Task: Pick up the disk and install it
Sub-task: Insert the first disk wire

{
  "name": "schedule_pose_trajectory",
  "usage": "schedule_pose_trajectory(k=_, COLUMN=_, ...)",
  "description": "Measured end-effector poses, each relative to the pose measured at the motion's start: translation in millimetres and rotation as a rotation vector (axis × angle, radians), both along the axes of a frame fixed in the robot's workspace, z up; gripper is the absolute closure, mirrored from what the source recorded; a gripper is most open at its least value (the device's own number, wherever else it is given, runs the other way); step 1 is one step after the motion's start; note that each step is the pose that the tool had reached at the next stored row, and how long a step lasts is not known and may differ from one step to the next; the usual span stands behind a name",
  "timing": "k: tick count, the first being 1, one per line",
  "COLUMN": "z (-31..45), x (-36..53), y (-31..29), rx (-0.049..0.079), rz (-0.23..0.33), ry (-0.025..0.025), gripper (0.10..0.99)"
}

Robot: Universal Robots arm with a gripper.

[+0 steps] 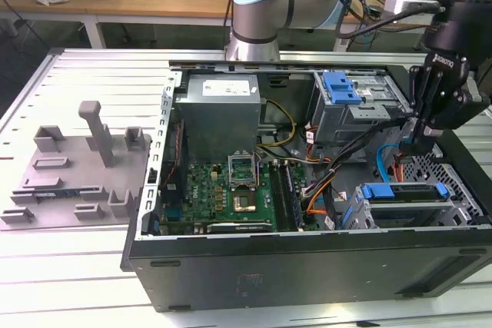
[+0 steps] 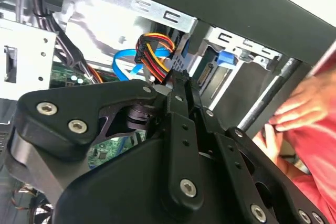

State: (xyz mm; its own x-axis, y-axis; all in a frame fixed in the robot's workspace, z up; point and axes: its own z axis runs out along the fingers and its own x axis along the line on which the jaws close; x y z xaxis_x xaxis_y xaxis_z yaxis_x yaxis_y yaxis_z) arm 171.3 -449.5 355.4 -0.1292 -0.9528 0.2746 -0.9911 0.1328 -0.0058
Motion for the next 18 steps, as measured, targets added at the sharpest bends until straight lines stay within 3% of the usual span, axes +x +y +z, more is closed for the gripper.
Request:
schedule_pose_trajectory(k=1, z=0.0, x=0.0, y=-4.2, rx=0.016, rz=0.000, ry=0.0000, gripper=0.918)
schedule_pose_trajectory(k=3, z=0.0, x=0.0, y=-9.9, rx=0.027, rz=0.000, ry=0.0000, gripper=0.918)
schedule_pose_trajectory(k=6, z=0.0, x=0.0, y=-30.2, rx=0.051, rz=0.000, ry=0.0000, gripper=0.918)
schedule_pose_trajectory(k=8, z=0.0, x=0.0, y=-39.6, rx=0.064, rz=0.001, ry=0.0000, gripper=0.918)
schedule_pose_trajectory(k=11, z=0.0, x=0.0, y=-44.4, rx=0.077, rz=0.004, ry=0.0001, gripper=0.918)
schedule_pose_trajectory(k=18, z=0.0, x=-0.5, y=-52.0, rx=0.131, rz=0.024, ry=0.0008, gripper=0.918)
